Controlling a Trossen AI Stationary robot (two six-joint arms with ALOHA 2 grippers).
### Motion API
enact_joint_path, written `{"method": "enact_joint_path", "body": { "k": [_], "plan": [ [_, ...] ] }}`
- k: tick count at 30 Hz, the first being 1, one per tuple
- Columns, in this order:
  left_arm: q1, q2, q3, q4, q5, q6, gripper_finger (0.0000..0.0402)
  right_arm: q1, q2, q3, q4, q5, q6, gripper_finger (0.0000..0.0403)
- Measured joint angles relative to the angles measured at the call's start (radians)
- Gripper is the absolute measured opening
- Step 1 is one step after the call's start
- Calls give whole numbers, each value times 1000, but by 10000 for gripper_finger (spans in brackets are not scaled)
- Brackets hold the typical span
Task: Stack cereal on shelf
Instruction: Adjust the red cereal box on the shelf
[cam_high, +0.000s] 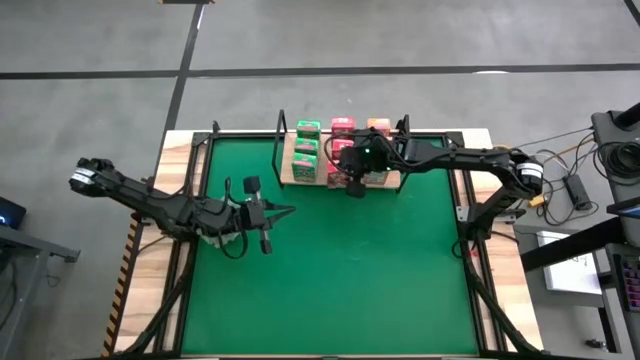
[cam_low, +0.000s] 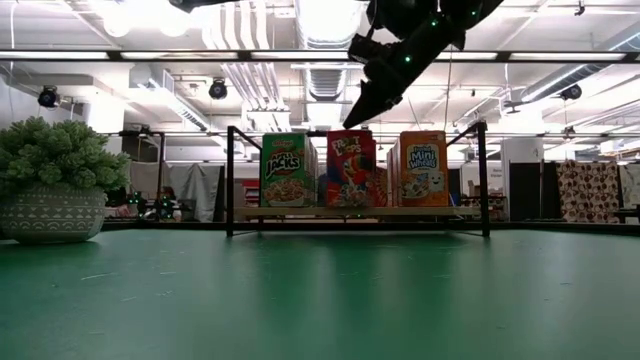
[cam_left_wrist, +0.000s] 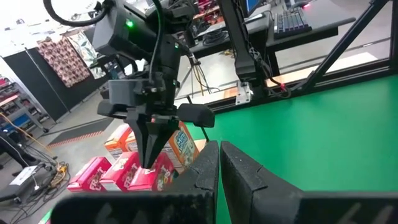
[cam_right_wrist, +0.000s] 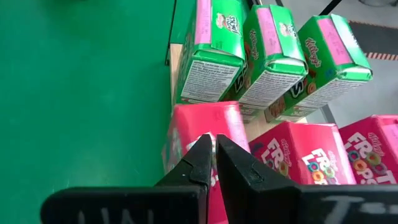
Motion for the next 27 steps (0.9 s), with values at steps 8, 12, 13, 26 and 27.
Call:
{"method": "enact_joint_path", "body": {
  "k": [8, 12, 13, 26, 27],
  "plan": [
    [0, 0, 3, 3, 0, 0, 0, 0, -12, 0, -20, 0, -27, 13],
    [0, 0, 3, 3, 1, 0, 0, 0, -12, 0, -2, 0, -4, 13],
    [0, 0, 3, 3, 1, 0, 0, 0, -12, 0, 10, 0, 2, 13],
    [0, 0, 3, 2, 1, 0, 0, 0, 46, -7, 104, -5, 7, 13],
    [0, 0, 3, 2, 2, 0, 0, 0, 49, -6, 103, 2, 7, 13]
  ]
}}
